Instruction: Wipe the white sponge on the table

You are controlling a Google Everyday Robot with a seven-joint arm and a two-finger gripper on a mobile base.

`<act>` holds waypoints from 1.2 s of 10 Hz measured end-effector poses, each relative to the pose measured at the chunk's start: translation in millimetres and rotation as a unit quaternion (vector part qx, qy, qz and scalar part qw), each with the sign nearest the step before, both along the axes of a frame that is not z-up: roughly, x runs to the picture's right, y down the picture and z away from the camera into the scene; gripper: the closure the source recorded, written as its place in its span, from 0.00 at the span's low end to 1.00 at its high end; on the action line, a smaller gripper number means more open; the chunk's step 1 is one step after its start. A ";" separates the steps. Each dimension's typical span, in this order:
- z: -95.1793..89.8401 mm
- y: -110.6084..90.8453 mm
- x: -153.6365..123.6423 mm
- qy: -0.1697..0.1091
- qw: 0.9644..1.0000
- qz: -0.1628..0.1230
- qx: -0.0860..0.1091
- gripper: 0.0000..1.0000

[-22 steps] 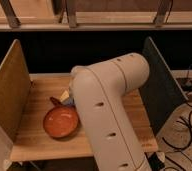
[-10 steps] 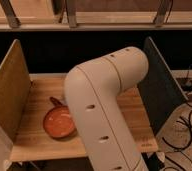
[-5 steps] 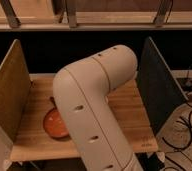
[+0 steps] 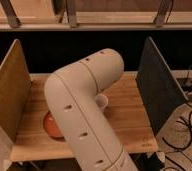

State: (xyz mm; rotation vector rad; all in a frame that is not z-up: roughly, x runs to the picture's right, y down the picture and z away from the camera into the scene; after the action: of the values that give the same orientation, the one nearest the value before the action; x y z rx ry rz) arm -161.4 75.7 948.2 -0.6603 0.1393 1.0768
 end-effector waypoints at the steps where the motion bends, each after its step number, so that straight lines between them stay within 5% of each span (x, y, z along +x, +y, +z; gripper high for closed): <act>1: 1.4 0.3 -0.8 0.001 1.000 -0.001 -0.002 0.58; 5: -3.0 -1.6 10.0 0.005 1.000 -0.015 0.004 0.96; 12: -9.0 -7.9 56.9 0.046 0.999 0.010 0.013 1.00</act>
State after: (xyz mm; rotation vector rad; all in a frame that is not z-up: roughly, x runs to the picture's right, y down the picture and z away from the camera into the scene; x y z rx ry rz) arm -104.6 67.8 939.2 -0.5898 0.1985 1.1264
